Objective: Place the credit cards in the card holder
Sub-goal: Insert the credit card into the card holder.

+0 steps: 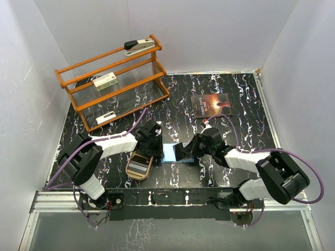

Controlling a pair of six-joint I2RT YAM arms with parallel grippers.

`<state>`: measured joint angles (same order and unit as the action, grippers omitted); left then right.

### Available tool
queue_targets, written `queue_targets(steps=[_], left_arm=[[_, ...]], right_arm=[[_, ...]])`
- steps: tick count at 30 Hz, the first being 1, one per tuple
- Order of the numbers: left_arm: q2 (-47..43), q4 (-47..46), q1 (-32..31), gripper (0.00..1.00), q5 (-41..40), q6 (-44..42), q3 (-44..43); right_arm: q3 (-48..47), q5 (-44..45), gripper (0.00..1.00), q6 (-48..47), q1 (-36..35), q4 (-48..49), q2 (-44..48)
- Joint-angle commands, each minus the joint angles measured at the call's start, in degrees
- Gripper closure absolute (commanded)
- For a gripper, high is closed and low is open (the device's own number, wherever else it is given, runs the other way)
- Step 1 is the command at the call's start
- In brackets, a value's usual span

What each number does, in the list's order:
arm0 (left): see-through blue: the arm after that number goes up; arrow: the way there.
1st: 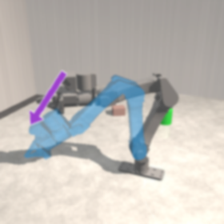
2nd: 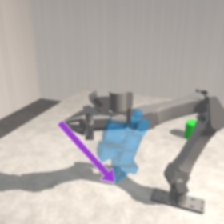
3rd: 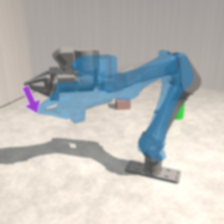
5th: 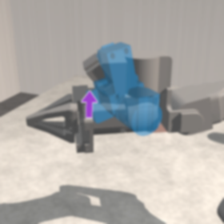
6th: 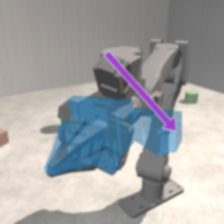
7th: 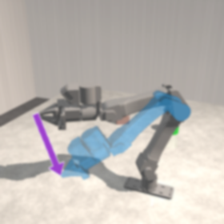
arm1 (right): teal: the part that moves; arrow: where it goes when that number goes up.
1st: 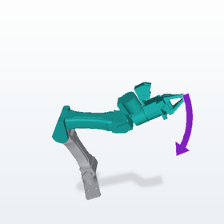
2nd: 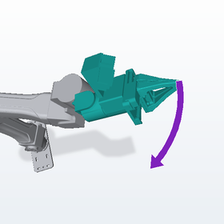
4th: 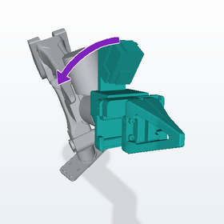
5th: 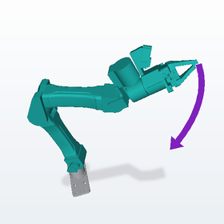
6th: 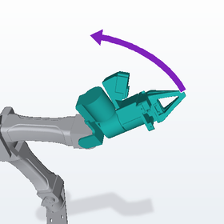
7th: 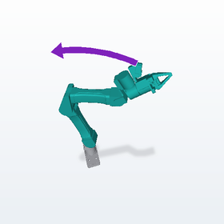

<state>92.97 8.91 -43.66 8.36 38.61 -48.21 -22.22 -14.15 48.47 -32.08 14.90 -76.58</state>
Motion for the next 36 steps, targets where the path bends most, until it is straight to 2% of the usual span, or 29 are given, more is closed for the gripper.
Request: queue_targets(steps=[1,16,36], left_arm=[[0.73,0.44,-0.15,0.92,0.03,-0.03,0.93],[0.51,-0.61,-0.15,0.92,0.5,0.69,1.62],[1.28,-1.26,-0.2,0.91,0.63,1.2,1.29]], right_arm=[[0.15,0.21,0.98,0.11,0.26,3.6,-0.91],[0.82,0.67,0.99,2.89,0.43,6.97,-3.04],[1.63,-0.29,0.89,4.78,-1.57,8.58,-5.58]])
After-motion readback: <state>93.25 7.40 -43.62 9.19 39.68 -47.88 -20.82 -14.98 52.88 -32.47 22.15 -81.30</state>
